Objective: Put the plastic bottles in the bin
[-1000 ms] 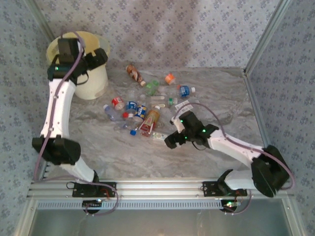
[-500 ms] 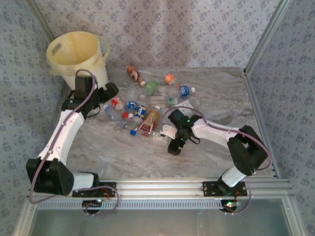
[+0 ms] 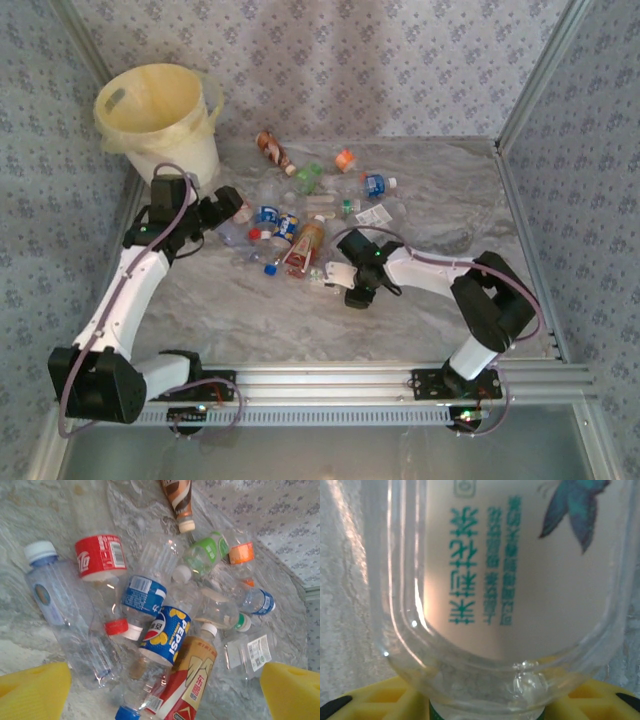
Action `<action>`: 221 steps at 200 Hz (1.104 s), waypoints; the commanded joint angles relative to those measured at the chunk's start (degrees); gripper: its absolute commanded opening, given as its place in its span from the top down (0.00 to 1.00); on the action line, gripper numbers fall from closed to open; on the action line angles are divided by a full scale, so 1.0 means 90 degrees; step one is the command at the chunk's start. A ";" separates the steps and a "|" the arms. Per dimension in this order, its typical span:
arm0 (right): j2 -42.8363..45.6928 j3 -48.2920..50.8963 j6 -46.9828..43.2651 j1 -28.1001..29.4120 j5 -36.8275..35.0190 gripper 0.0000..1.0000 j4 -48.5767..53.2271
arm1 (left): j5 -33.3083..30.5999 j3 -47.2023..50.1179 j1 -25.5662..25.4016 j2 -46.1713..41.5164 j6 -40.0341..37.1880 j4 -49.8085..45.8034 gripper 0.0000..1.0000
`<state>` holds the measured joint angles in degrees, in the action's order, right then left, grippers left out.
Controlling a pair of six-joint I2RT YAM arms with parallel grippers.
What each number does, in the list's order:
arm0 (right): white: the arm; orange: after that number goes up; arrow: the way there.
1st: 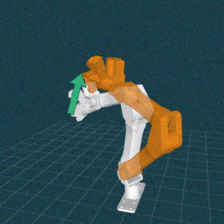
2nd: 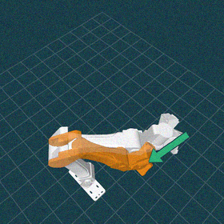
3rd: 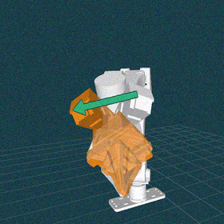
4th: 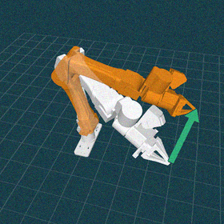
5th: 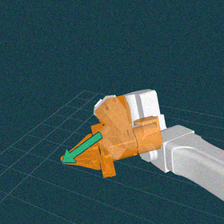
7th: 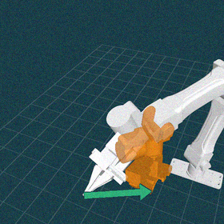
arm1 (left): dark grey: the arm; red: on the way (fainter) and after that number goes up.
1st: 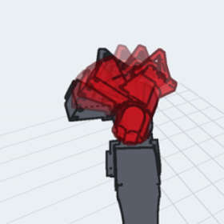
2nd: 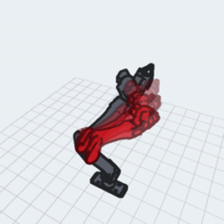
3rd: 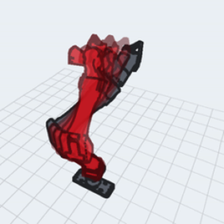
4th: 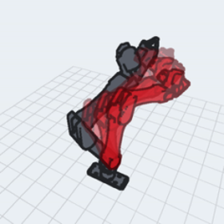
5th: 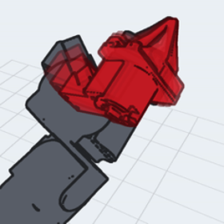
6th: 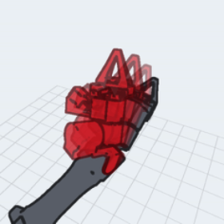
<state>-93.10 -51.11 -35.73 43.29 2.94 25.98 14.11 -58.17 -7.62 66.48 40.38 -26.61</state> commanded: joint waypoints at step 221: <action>0.1219 0.0016 0.4208 0.0499 0.0102 0.61 -0.4152 | 0.0840 -0.0135 -0.2444 0.1350 0.0590 0.2267 0.21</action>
<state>-81.73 -47.97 -0.25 47.13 2.83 -7.97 23.83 -56.27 -29.12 77.38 46.76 -6.07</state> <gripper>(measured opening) 0.431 0.863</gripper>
